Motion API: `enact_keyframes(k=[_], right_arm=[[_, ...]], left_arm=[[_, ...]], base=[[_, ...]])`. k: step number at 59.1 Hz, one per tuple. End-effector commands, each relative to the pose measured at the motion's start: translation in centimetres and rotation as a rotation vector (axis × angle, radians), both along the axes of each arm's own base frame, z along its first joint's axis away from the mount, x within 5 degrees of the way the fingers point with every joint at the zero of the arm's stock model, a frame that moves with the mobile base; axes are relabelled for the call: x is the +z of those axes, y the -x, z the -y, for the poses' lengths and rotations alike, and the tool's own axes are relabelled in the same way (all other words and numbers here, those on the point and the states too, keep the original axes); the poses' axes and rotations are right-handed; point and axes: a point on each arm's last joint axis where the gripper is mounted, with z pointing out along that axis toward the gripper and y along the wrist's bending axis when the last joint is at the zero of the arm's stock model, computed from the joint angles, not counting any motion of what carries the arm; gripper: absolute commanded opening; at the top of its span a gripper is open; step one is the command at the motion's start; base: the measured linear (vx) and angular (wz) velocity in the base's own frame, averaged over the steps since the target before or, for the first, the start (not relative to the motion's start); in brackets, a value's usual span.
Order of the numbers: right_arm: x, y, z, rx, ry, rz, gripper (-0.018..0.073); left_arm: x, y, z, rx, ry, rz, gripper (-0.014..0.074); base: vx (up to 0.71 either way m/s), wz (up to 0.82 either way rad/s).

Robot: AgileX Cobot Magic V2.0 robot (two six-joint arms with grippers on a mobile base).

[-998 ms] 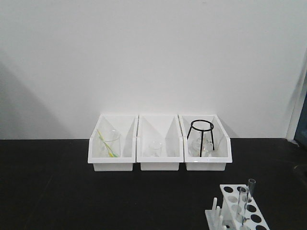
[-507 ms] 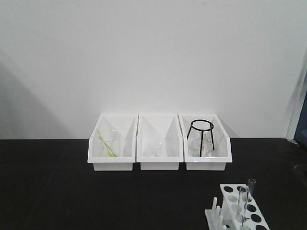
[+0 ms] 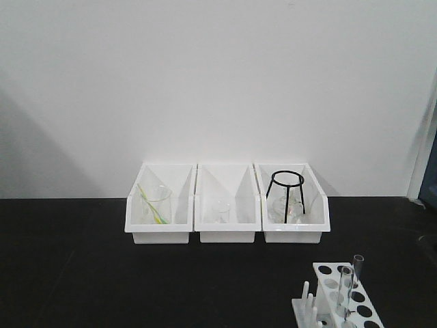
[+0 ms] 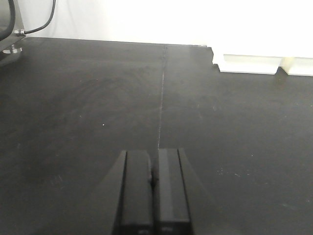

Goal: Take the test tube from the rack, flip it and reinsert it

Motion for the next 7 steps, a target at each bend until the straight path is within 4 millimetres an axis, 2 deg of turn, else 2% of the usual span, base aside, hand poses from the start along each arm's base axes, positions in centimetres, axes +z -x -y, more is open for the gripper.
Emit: enact_keyframes(k=[1, 7], right_arm=[[0.82, 0.11, -0.02, 0.000, 0.004, 0.097, -0.0012], [0.82, 0.11, -0.02, 0.000, 0.004, 0.097, -0.0012]], left_arm=[[0.84, -0.07, 0.08, -0.011, -0.003, 0.097, -0.0006], [0.84, -0.07, 0.08, -0.011, -0.003, 0.097, -0.0006]], base=[[0.00, 0.00], [0.00, 0.00]])
